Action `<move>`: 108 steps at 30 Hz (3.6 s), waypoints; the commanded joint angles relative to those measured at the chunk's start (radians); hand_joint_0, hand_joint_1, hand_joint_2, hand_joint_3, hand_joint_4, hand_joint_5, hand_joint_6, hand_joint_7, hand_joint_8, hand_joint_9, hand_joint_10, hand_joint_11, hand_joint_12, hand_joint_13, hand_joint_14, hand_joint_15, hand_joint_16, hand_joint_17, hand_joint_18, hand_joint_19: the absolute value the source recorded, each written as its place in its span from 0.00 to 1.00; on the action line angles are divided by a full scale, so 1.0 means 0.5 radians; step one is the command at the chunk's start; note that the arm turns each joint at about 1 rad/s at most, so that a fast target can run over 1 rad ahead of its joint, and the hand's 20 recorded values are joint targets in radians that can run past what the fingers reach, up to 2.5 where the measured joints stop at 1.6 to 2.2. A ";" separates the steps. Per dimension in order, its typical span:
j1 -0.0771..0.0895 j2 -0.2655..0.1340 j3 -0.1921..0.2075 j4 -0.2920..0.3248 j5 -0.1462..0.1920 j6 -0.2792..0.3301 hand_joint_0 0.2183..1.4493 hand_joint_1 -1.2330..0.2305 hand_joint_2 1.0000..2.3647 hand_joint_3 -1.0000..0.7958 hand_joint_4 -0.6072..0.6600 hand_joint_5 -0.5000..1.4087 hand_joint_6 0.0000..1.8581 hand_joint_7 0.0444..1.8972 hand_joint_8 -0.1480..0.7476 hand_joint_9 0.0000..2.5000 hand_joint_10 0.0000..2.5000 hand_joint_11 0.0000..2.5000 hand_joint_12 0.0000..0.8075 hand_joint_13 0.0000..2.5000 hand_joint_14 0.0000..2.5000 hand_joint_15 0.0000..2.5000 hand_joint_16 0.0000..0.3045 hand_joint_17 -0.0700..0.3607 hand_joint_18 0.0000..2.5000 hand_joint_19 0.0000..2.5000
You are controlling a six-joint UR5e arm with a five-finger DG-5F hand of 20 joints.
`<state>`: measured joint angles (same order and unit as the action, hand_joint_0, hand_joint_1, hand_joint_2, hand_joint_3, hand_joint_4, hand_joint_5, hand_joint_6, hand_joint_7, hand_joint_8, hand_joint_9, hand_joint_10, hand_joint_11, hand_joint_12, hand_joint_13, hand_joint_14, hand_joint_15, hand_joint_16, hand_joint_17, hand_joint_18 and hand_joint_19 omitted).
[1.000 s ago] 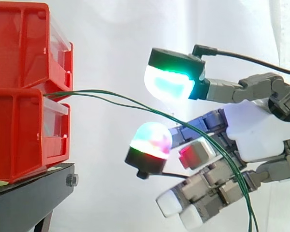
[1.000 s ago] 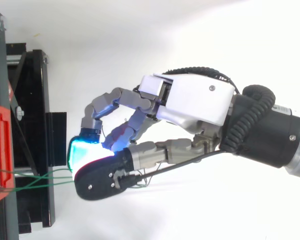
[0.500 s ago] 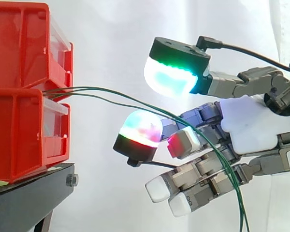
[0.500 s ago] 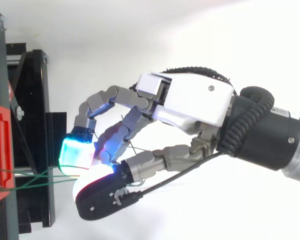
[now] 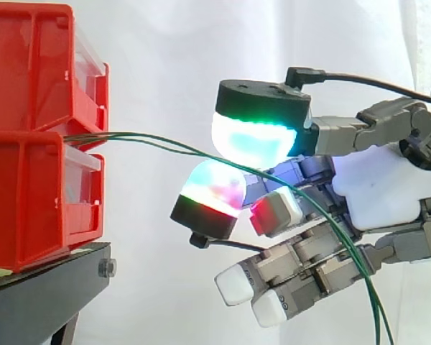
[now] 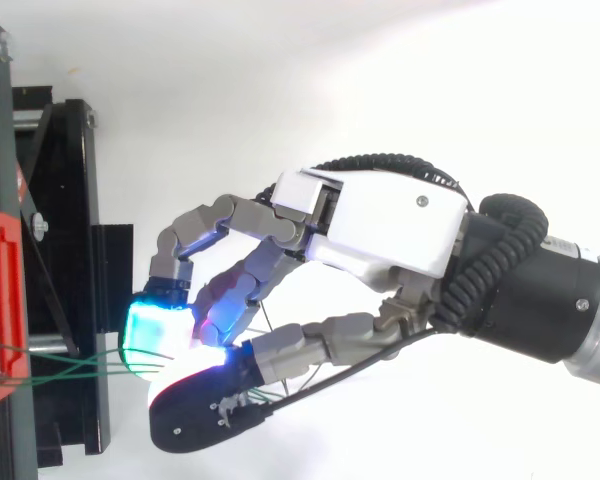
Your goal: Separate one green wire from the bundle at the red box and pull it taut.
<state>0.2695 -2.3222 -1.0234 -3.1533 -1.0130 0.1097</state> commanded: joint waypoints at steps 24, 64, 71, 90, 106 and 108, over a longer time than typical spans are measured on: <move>-0.008 0.000 0.062 -0.069 -0.008 0.005 0.38 0.22 0.01 0.36 0.42 0.18 0.49 0.55 0.42 0.48 0.01 0.38 0.40 0.31 0.01 0.18 0.15 0.40 0.25 0.19; -0.008 0.003 0.080 -0.090 -0.002 0.005 0.29 0.34 0.00 0.29 0.51 0.20 0.47 0.58 0.42 0.48 0.01 0.35 0.41 0.30 0.01 0.18 0.15 0.40 0.24 0.20; -0.008 0.003 0.080 -0.090 -0.002 0.005 0.28 0.37 0.01 0.34 0.51 0.20 0.47 0.56 0.42 0.49 0.01 0.35 0.42 0.31 0.01 0.18 0.15 0.40 0.24 0.20; -0.011 0.003 0.080 -0.087 -0.002 0.005 0.28 0.37 0.01 0.34 0.53 0.20 0.46 0.59 0.43 0.49 0.01 0.34 0.42 0.30 0.01 0.18 0.15 0.41 0.23 0.20; -0.008 0.003 0.080 -0.087 -0.002 0.005 0.30 0.31 0.01 0.44 0.44 0.21 0.47 0.56 0.42 0.46 0.01 0.27 0.42 0.29 0.01 0.16 0.16 0.42 0.24 0.18; -0.011 0.000 0.080 -0.090 -0.002 0.005 0.29 0.31 0.01 0.44 0.42 0.21 0.47 0.57 0.41 0.43 0.01 0.23 0.42 0.29 0.01 0.15 0.16 0.42 0.23 0.17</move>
<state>0.2649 -2.3216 -0.9832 -3.1968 -1.0143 0.1121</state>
